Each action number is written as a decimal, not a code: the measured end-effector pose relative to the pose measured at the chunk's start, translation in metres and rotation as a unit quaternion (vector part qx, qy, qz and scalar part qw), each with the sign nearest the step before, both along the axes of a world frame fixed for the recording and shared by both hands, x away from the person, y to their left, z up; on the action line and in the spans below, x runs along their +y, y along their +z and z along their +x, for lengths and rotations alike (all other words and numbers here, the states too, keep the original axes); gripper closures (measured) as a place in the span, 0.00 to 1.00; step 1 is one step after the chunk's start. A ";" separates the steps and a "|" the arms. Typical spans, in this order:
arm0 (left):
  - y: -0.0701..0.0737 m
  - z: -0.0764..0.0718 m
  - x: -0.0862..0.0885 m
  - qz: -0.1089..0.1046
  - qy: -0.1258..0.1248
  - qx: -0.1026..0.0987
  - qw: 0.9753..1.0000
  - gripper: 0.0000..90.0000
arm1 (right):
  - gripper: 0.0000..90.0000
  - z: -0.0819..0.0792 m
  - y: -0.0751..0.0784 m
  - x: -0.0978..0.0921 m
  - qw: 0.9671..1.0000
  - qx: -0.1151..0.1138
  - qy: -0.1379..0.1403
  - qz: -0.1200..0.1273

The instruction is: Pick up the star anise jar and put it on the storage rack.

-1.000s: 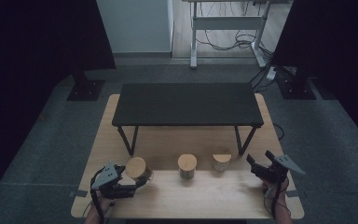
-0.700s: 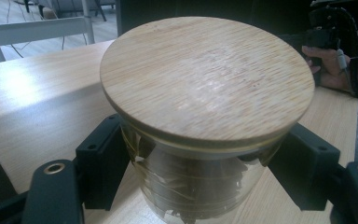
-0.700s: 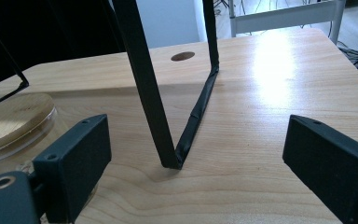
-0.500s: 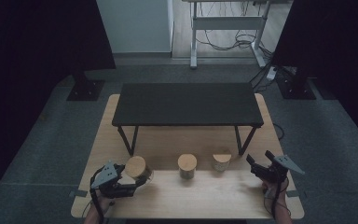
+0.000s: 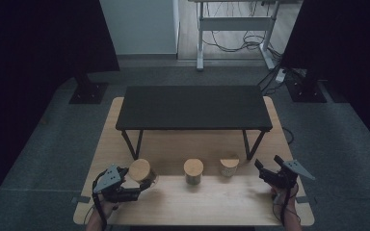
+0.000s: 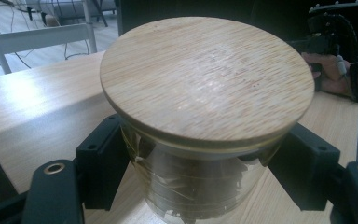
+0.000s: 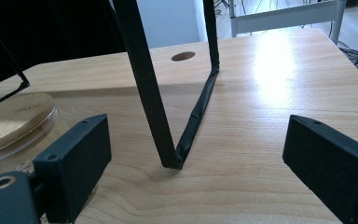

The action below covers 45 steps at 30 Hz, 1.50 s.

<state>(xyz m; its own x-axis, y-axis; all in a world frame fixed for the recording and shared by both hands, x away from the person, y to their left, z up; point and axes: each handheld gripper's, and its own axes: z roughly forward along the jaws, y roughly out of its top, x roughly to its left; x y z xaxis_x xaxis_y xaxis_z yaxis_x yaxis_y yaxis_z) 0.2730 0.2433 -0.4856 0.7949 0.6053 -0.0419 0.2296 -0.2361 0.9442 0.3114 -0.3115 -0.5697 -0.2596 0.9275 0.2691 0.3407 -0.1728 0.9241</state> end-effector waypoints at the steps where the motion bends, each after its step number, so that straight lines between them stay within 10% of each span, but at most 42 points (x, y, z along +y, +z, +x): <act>1: 0.000 0.000 0.000 0.001 0.000 0.000 1.000 0.28 | 0.08 0.000 0.000 0.000 1.000 0.000 0.000 0.000; 45: 0.029 0.013 -0.003 -0.002 -0.001 -0.018 1.000 0.28 | 0.08 0.000 0.000 0.000 1.000 0.001 -0.003 0.001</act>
